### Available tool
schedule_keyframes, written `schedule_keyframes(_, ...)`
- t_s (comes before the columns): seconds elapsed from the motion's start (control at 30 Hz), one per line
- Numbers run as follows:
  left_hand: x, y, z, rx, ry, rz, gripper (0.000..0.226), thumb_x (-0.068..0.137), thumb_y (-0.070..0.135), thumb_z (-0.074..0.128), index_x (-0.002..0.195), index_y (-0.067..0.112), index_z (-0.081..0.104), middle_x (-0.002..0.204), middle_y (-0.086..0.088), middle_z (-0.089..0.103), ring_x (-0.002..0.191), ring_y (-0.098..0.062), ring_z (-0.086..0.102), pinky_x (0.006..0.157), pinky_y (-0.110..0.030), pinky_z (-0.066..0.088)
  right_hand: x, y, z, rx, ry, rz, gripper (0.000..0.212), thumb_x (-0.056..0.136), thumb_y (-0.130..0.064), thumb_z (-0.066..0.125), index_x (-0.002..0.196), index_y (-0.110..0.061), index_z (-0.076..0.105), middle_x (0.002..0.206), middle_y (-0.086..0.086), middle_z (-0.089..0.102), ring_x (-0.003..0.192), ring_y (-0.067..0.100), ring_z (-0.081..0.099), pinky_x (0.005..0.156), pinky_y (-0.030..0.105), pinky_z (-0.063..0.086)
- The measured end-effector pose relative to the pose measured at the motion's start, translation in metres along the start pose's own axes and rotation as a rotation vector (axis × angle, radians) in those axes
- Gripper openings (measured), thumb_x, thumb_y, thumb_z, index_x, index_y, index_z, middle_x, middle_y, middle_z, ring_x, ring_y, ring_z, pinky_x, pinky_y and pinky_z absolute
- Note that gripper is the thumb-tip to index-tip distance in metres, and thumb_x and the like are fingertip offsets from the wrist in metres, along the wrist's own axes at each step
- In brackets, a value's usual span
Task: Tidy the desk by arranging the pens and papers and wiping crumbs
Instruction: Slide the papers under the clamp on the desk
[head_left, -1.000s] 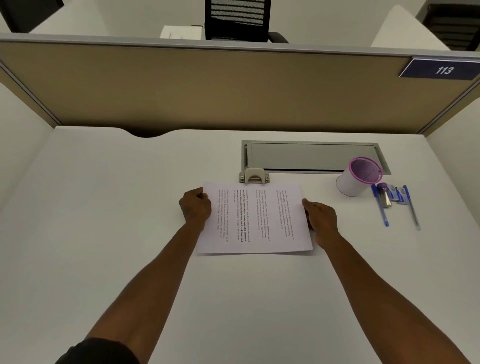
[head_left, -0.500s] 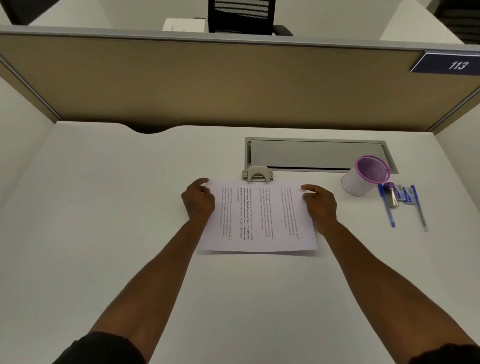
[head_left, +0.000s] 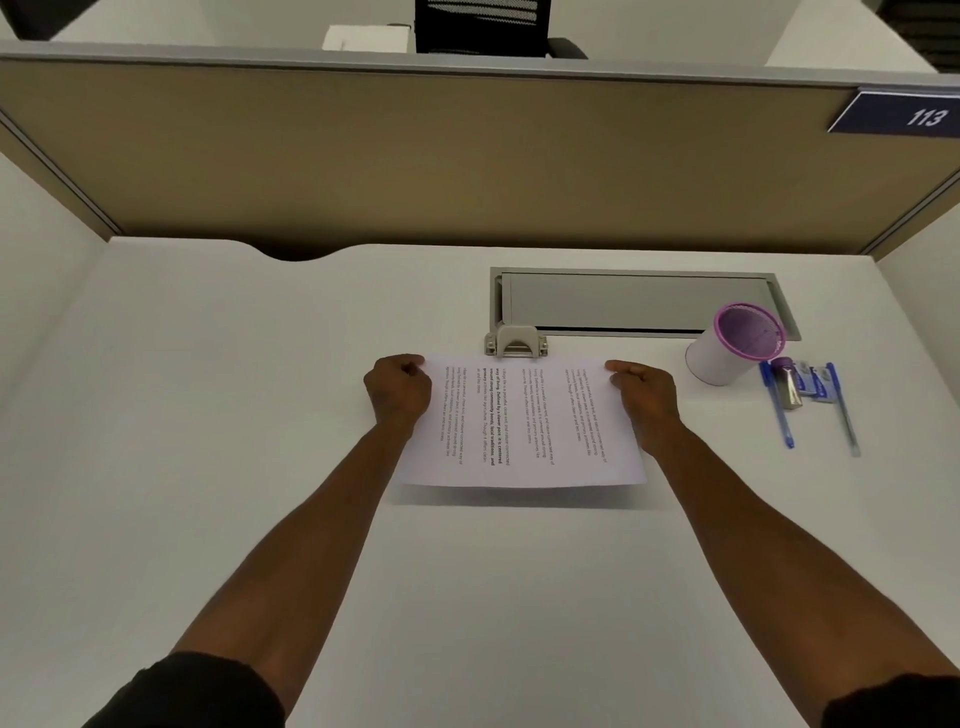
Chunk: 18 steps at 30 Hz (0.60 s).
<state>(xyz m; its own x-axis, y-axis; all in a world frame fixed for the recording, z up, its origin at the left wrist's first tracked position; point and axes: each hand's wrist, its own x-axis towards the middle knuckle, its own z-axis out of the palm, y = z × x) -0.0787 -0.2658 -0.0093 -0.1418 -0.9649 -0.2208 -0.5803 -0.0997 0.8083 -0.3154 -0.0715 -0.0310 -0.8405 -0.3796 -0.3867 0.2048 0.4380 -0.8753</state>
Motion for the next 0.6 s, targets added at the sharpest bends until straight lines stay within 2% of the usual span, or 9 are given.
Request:
schedule_keyframes(0.1, 0.004, 0.001, 0.0, -0.019, -0.004, -0.026, 0.027, 0.092, 0.004, 0.054, 0.107, 0.008, 0.075, 0.116, -0.009, 0.071, 0.106, -0.026, 0.066, 0.1, -0.037, 0.052, 0.004, -0.002, 0.001, -0.016, -0.009, 0.0, 0.021, 0.086, -0.011, 0.062, 0.101, -0.02, 0.075, 0.115, -0.001, 0.07, 0.105, 0.02, 0.064, 0.099, 0.042, 0.05)
schedule_keyframes(0.27, 0.01, -0.001, 0.003, -0.019, -0.011, 0.001, 0.025, 0.093, 0.005, 0.056, 0.111, 0.008, 0.074, 0.118, -0.009, 0.071, 0.108, -0.024, 0.066, 0.102, -0.034, 0.05, 0.005, -0.007, 0.003, -0.065, -0.006, -0.024, 0.024, 0.09, -0.01, 0.061, 0.108, -0.02, 0.073, 0.121, -0.001, 0.067, 0.103, 0.02, 0.063, 0.095, 0.038, 0.052)
schedule_keyframes(0.43, 0.015, -0.007, 0.007, 0.022, -0.034, 0.105, 0.026, 0.093, 0.006, 0.057, 0.115, 0.009, 0.072, 0.118, -0.009, 0.07, 0.104, -0.022, 0.067, 0.095, -0.02, 0.044, 0.003, -0.011, 0.002, -0.186, 0.014, -0.101, 0.024, 0.087, -0.011, 0.065, 0.105, -0.024, 0.072, 0.096, -0.005, 0.07, 0.089, 0.015, 0.064, 0.092, 0.035, 0.053)
schedule_keyframes(0.53, 0.015, -0.01, 0.007, 0.055, -0.035, 0.137, 0.028, 0.093, 0.004, 0.057, 0.116, 0.009, 0.071, 0.118, -0.01, 0.07, 0.103, -0.022, 0.068, 0.096, -0.02, 0.043, 0.001, -0.013, 0.002, -0.241, 0.032, -0.147, 0.024, 0.086, -0.008, 0.066, 0.103, -0.022, 0.073, 0.09, -0.003, 0.068, 0.083, 0.014, 0.062, 0.093, 0.033, 0.052)
schedule_keyframes(0.6, 0.012, -0.01, 0.007, 0.064, -0.029, 0.15, 0.029, 0.093, 0.005, 0.057, 0.118, 0.008, 0.07, 0.12, -0.01, 0.07, 0.105, -0.022, 0.067, 0.101, -0.025, 0.046, 0.0, -0.013, 0.002, -0.273, 0.044, -0.181, 0.024, 0.085, -0.007, 0.067, 0.103, -0.02, 0.073, 0.088, -0.002, 0.067, 0.082, 0.014, 0.061, 0.094, 0.033, 0.051)
